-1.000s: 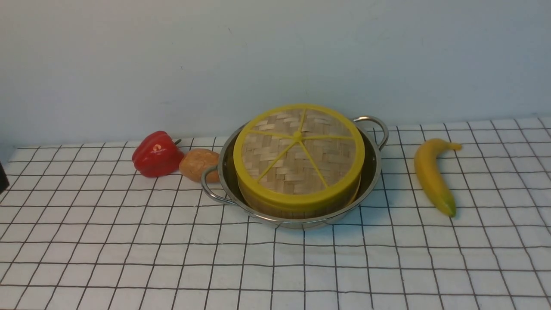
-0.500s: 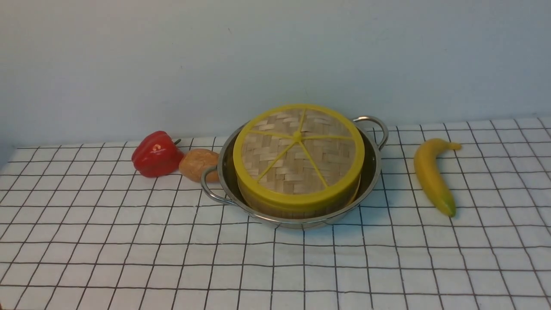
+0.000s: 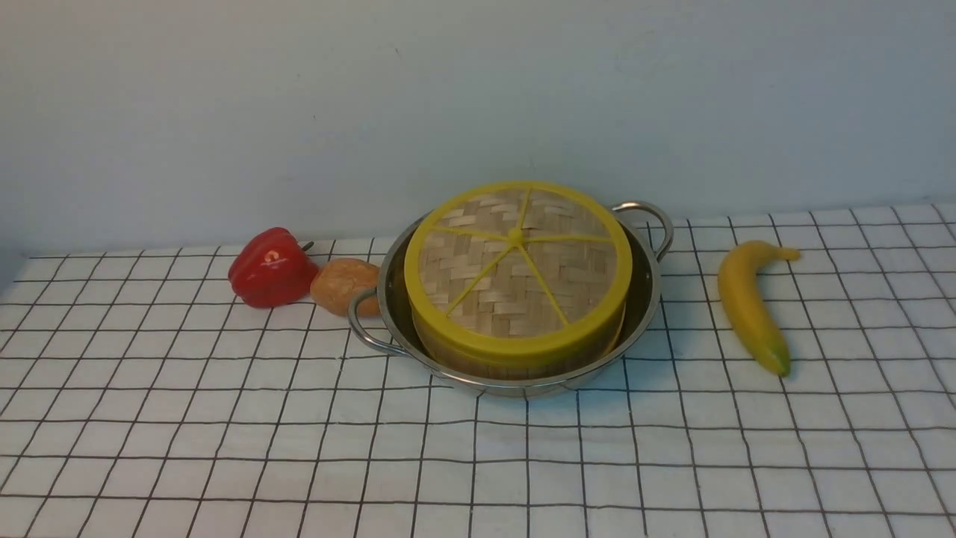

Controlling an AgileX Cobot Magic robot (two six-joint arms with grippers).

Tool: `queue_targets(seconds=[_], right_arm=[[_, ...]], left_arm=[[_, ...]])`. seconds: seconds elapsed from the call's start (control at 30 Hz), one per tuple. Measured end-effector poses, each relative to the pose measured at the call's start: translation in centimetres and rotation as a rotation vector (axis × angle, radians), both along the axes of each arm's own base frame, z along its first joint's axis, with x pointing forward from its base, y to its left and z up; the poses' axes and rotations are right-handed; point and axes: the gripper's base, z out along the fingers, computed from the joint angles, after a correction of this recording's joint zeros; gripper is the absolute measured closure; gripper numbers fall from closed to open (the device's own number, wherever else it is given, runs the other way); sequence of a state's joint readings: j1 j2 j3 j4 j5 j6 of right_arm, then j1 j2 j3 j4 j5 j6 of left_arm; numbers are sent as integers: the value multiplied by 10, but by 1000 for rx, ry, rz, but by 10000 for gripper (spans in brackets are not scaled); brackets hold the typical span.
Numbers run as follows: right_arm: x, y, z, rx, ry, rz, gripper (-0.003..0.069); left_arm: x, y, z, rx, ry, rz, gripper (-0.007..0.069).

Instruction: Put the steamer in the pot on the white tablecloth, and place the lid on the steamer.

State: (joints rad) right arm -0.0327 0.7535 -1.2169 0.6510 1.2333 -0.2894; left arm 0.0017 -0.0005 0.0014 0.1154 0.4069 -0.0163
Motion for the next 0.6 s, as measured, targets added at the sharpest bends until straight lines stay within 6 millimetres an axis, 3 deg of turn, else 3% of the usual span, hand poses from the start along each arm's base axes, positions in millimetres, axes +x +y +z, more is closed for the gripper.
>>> queue_targets(seconds=[0.17,0.6], right_arm=[[0,1,1,18,-1,11,419],[-1,3,2,45,-1,27,419]], left_arm=[[3,-1,6,9,-88,-11,571],[3,-1,7,22,-105,-12,550]])
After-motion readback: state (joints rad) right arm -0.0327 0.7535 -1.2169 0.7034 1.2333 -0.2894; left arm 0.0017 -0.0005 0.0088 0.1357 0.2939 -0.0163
